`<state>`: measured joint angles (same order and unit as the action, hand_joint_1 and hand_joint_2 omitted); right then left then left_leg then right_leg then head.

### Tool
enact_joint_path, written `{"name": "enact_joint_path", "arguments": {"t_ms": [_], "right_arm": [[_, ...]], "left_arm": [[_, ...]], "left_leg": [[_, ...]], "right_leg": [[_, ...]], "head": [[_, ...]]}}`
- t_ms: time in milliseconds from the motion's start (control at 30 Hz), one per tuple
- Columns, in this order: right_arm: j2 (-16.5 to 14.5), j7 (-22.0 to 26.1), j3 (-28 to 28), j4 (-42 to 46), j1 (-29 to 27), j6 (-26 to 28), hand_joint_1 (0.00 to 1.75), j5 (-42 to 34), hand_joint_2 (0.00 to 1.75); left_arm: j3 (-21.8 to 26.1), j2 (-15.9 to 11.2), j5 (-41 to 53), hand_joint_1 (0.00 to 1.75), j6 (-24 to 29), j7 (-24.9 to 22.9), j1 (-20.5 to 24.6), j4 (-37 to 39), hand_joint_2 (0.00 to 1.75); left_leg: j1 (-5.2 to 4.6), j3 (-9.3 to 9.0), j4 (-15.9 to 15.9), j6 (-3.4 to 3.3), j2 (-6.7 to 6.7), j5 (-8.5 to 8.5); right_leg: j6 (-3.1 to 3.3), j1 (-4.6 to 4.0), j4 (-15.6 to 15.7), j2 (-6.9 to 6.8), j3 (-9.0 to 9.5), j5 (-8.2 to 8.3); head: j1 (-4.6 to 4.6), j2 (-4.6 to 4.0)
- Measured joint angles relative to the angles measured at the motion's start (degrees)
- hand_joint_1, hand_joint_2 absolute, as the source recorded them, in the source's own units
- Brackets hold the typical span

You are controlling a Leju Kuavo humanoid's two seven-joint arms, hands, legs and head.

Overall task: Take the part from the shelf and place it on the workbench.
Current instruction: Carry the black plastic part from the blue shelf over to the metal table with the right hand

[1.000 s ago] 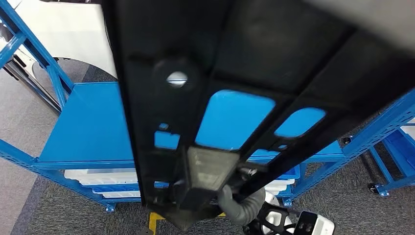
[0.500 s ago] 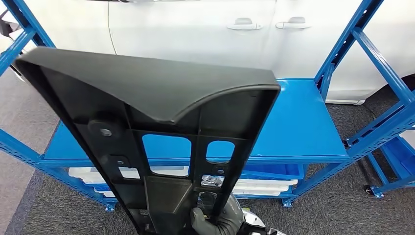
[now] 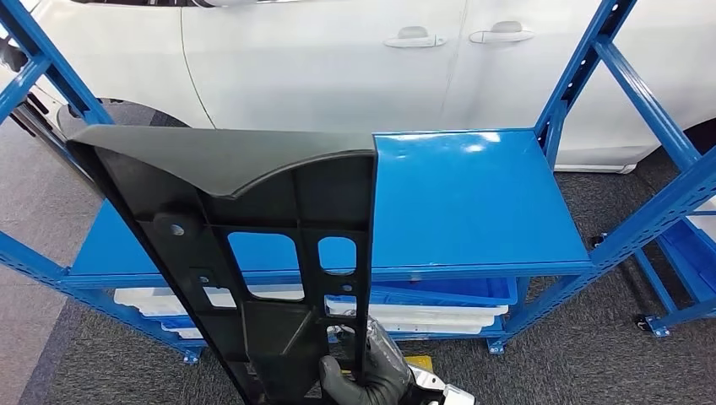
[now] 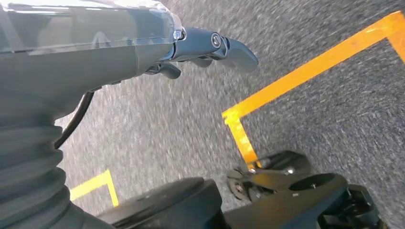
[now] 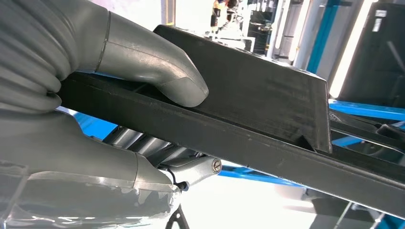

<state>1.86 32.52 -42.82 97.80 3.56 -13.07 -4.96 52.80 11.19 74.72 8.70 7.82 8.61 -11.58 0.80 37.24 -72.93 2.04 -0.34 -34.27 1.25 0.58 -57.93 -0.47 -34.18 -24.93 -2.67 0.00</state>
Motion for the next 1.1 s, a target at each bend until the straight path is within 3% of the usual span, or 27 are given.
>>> {"name": "enact_joint_path", "arguments": {"t_ms": [67, 133, 267, 300, 367, 433, 467, 500, 533, 600, 667, 767, 800, 833, 900, 933, 967, 1000, 1033, 1100], "right_arm": [[0.0, 0.0, 0.0, -0.4, -0.3, 0.1, 1.75, 0.0, 1.75], [0.0, 0.0, 0.1, -0.6, -0.5, 0.1, 1.75, 0.0, 1.75], [0.0, 0.0, 0.3, -0.7, -0.9, 0.2, 1.75, 0.0, 1.75], [0.0, 0.0, 0.3, -0.8, -0.9, 0.2, 1.75, 0.0, 1.75], [0.0, 0.0, 0.4, -0.9, -1.0, 0.1, 1.75, 0.0, 1.75], [0.0, -0.1, 0.4, -1.1, -1.0, -0.1, 1.75, 0.0, 1.75], [0.0, -0.2, 0.4, -1.2, -1.0, -0.3, 1.75, 0.0, 1.75], [-0.1, -0.5, 0.4, -1.3, -0.9, -0.6, 1.75, 0.0, 1.75], [-0.2, -0.8, 0.4, -1.4, -0.8, -0.8, 1.75, 0.0, 1.75], [-0.7, -1.4, 0.4, -1.4, -0.5, -0.9, 1.75, 0.0, 1.75], [-1.1, -1.7, 0.4, -1.4, -0.3, -0.9, 1.75, 0.0, 1.75], [-1.3, -1.8, 0.6, -1.4, -0.5, -0.9, 1.75, -0.1, 1.75], [-1.3, -1.8, 0.7, -1.4, -0.6, -0.8, 1.75, 0.0, 1.75], [-1.3, -1.7, 0.7, -1.4, -0.8, -0.8, 1.75, 0.0, 1.75], [-1.3, -1.5, 0.9, -1.4, -1.1, -0.8, 1.75, 0.0, 1.75], [-1.3, -1.4, 0.9, -1.4, -1.3, -0.8, 1.75, 0.1, 1.75], [-1.3, -1.3, 1.0, -1.4, -1.5, -0.8, 1.75, 0.1, 1.75], [-1.3, -1.2, 1.1, -1.4, -1.6, -0.8, 1.75, 0.1, 1.75], [-1.3, -1.2, 1.1, -1.4, -1.6, -0.8, 1.75, 0.1, 1.75], [-1.4, -1.1, 1.3, -1.4, -1.6, -0.9, 1.75, 0.1, 1.75]], "left_arm": [[0.0, 0.0, 0.1, 0.00, -0.2, 0.0, 0.0, 0.0, 1.75], [0.0, 0.0, 0.2, 0.00, -0.4, 0.0, 0.1, 0.0, 1.75], [0.0, 0.0, 0.2, 0.00, -0.5, 0.0, -0.1, 0.0, 1.75], [0.0, 0.0, 0.2, 0.00, -0.5, 0.0, -0.1, 0.0, 1.75], [0.1, 0.0, 0.1, 0.00, -0.6, 0.0, 0.0, 0.0, 1.75], [0.1, 0.0, 0.0, 0.00, -0.7, -0.1, -0.1, 0.0, 1.75], [0.1, 0.0, -0.1, 0.00, -0.7, -0.1, -0.1, 0.0, 1.75], [0.1, 0.0, -0.1, 0.00, -0.7, -0.1, -0.2, 0.0, 1.75], [0.1, 0.0, -0.2, 0.00, -0.6, -0.1, -0.2, 0.0, 1.75], [0.1, 0.1, -0.2, 0.00, -0.6, 0.0, -0.3, 0.0, 1.75], [0.1, 0.3, -0.1, 0.00, -0.6, 0.2, -0.3, 0.0, 1.75], [0.1, 0.4, 0.2, 0.00, -0.7, 0.2, -0.3, 0.0, 1.75], [0.1, 0.4, 0.2, 0.00, -0.7, 0.2, -0.3, 0.0, 1.75], [0.1, 0.4, 0.2, 0.00, -0.8, 0.2, -0.3, 0.0, 1.75], [0.1, 0.4, 0.2, 0.00, -0.8, 0.2, -0.2, 0.0, 1.75], [0.1, 0.4, 0.2, 0.00, -0.8, 0.2, -0.1, 0.0, 1.75], [0.1, 0.4, 0.2, 0.00, -0.8, 0.2, -0.1, 0.0, 1.75], [0.1, 0.4, 0.3, 0.00, -0.8, 0.2, -0.1, 0.0, 1.75], [0.1, 0.4, 0.4, 0.00, -0.9, 0.1, -0.1, 0.0, 1.75], [0.1, 0.4, 0.4, 0.00, -0.9, -0.1, 0.0, 0.0, 1.75]], "left_leg": [[0.18, -4.01, 7.0, -0.05, 0.00, 3.48], [0.03, -7.27, 13.6, -0.50, -0.05, 5.52], [-0.16, -7.00, 15.1, -2.19, -0.03, 6.57], [-0.08, -6.69, 15.3, -2.73, 0.07, 7.05], [-0.07, -5.72, 15.4, -3.52, 0.28, 8.05], [-0.29, -4.39, 15.3, -3.77, 0.38, 8.97], [-0.40, -3.71, 15.2, -3.78, 0.40, 9.43], [-0.49, -3.04, 15.1, -3.74, 0.40, 9.85], [-0.57, -2.40, 15.0, -3.66, 0.39, 10.26], [-0.75, -1.29, 14.6, -3.36, 0.32, 11.02], [-0.78, -0.82, 14.5, -2.79, 0.26, 11.77], [-0.63, -0.57, 14.8, -1.68, 0.23, 12.64], [-0.59, -0.18, 14.2, -1.38, 0.22, 11.74], [-0.54, 0.44, 12.7, -1.10, 0.20, 9.79], [-0.31, 2.14, 6.6, -0.65, 0.20, 3.93], [-0.22, 2.78, 2.9, -0.44, 0.21, 1.78], [-0.15, 2.94, 0.1, -0.26, 0.21, 0.92], [-0.10, 2.29, -1.2, -0.15, 0.21, 1.46], [-0.07, 0.71, -0.4, -0.11, 0.21, 2.93], [-0.06, -5.07, 6.5, -0.30, 0.20, 5.26]], "right_leg": [[-0.24, 0.06, -0.3, 0.03, -0.25, 0.18], [-0.81, -0.09, -0.5, 0.08, -0.60, 0.48], [-2.35, -0.16, -0.7, 0.22, -1.40, 1.15], [-2.61, -0.07, -1.6, 0.29, -1.89, 0.09], [-2.90, 0.13, -6.8, 0.39, -3.95, -4.58], [-3.07, 0.16, -14.2, 0.38, -6.05, -9.12], [-3.09, 0.16, -16.2, 0.38, -6.12, -9.81], [-3.01, 0.15, -16.2, 0.38, -5.19, -9.35], [-2.83, 0.14, -14.0, 0.39, -3.17, -8.06], [-2.19, -0.04, -5.9, 0.39, 2.59, -5.94], [-1.68, -0.39, -0.5, 0.40, 5.93, -5.35], [-0.84, -0.52, 0.7, 0.36, 5.61, -4.30], [-0.38, -0.39, 0.8, 0.27, 5.14, -3.66], [0.01, -0.22, 1.0, 0.18, 4.54, -2.96], [0.47, -0.21, 1.0, 0.05, 2.98, -1.69], [0.49, -0.25, 1.0, 0.00, 2.14, -1.06], [0.47, -0.27, 0.9, -0.05, 1.28, -0.41], [0.39, -0.28, 0.8, -0.08, 0.41, 0.21], [0.27, -0.26, 0.8, -0.09, -0.40, 0.81], [-0.14, -0.29, 0.5, -0.07, -1.79, 1.86]], "head": [[0.00, 0.00], [0.00, 0.01], [0.01, 0.00], [0.01, 0.00], [0.01, 0.00], [0.01, 0.00], [0.01, 0.00], [0.01, 0.00], [0.01, 0.00], [0.01, 0.00], [-0.01, 0.00], [0.01, 0.00], [0.01, 0.00], [0.01, 0.00], [0.00, 0.00], [0.00, 0.00], [0.00, 0.00], [0.00, 0.00], [0.00, 0.00], [0.00, 0.00]]}}
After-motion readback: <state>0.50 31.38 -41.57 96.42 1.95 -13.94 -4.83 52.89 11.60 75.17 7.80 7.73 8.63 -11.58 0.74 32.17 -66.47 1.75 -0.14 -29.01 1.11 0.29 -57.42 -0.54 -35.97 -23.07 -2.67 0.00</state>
